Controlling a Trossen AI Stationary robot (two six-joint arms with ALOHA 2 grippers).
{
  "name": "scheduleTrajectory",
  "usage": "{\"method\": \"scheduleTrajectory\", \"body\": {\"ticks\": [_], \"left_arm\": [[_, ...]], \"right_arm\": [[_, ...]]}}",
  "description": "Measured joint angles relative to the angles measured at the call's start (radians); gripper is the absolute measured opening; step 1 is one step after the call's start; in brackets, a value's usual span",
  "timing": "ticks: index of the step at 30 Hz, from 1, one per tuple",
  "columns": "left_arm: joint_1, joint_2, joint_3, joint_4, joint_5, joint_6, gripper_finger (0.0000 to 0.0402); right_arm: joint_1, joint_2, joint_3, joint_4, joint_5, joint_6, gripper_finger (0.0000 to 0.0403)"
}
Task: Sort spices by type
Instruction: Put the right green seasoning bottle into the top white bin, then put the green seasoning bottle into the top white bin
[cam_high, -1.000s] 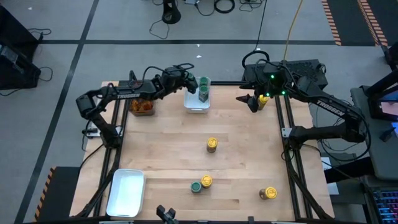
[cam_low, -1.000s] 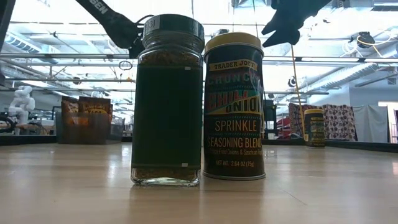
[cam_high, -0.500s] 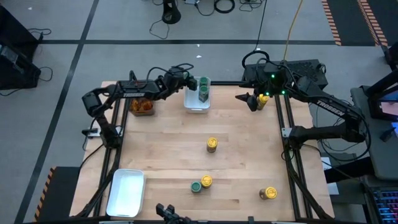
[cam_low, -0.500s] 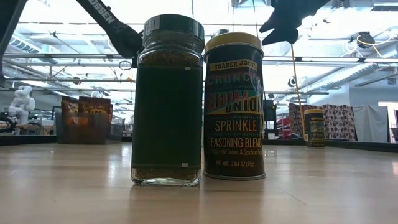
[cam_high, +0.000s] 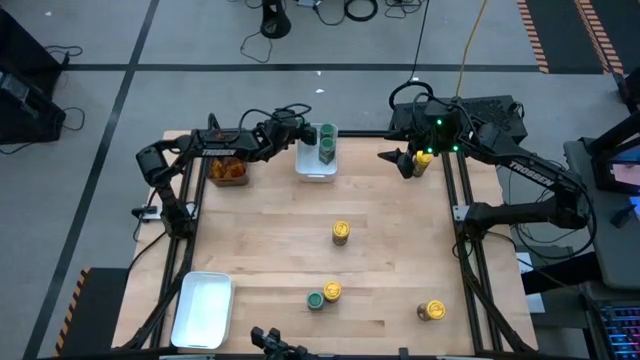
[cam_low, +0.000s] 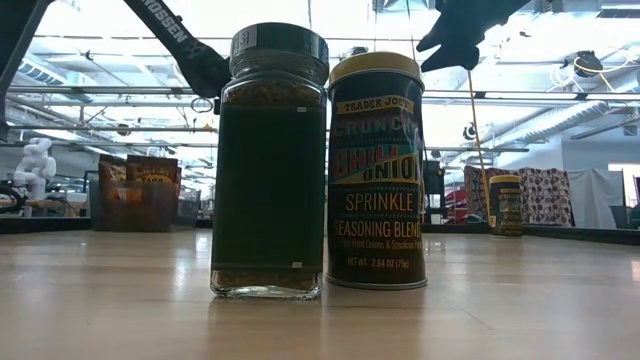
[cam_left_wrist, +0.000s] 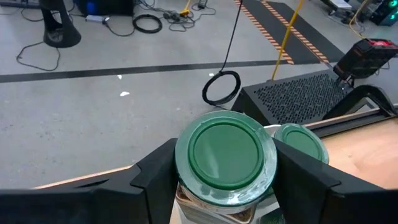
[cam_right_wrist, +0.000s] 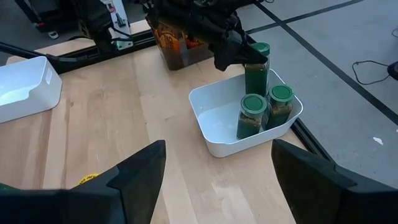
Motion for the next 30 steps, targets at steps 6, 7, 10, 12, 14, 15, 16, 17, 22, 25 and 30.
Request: {"method": "scheduleTrajectory", "body": {"ticks": [6, 7, 10, 12, 14, 15, 16, 17, 22, 25, 30], "left_arm": [[0.000, 0.000, 0.000, -0.001, 0.008, 0.000, 0.0222], [0.000, 0.000, 0.000, -0.001, 0.008, 0.000, 0.0222], [0.000, 0.000, 0.000, -0.001, 0.008, 0.000, 0.0222], [0.000, 0.000, 0.000, -0.002, 0.008, 0.000, 0.0222], [0.000, 0.000, 0.000, -0.003, 0.009, 0.003, 0.0222], [0.000, 0.000, 0.000, -0.003, 0.009, 0.008, 0.0222], [0.000, 0.000, 0.000, -0.003, 0.010, 0.016, 0.0222], [0.000, 0.000, 0.000, -0.003, 0.013, 0.033, 0.0222], [0.000, 0.000, 0.000, -0.004, 0.032, 0.090, 0.0228], [0.000, 0.000, 0.000, -0.002, 0.032, 0.087, 0.0248], [0.000, -0.001, 0.000, 0.000, 0.031, 0.087, 0.0284]], "right_arm": [[0.000, 0.000, 0.000, 0.000, 0.000, 0.000, 0.0274], [0.000, 0.000, 0.000, -0.001, 0.000, 0.002, 0.0274], [0.000, 0.000, 0.000, -0.001, 0.000, 0.011, 0.0274], [0.000, 0.000, 0.000, -0.001, 0.000, 0.011, 0.0274], [0.000, 0.000, 0.000, -0.001, 0.000, 0.011, 0.0274], [0.000, 0.000, 0.000, -0.001, 0.000, 0.011, 0.0274], [0.000, 0.000, 0.000, -0.001, 0.000, 0.011, 0.0274], [0.000, 0.000, 0.000, -0.001, -0.001, 0.011, 0.0274], [0.000, 0.000, 0.000, -0.002, -0.001, 0.011, 0.0274], [0.000, 0.000, 0.000, -0.002, -0.001, 0.011, 0.0274], [0.000, 0.000, 0.000, -0.002, -0.001, 0.011, 0.0274]]}}
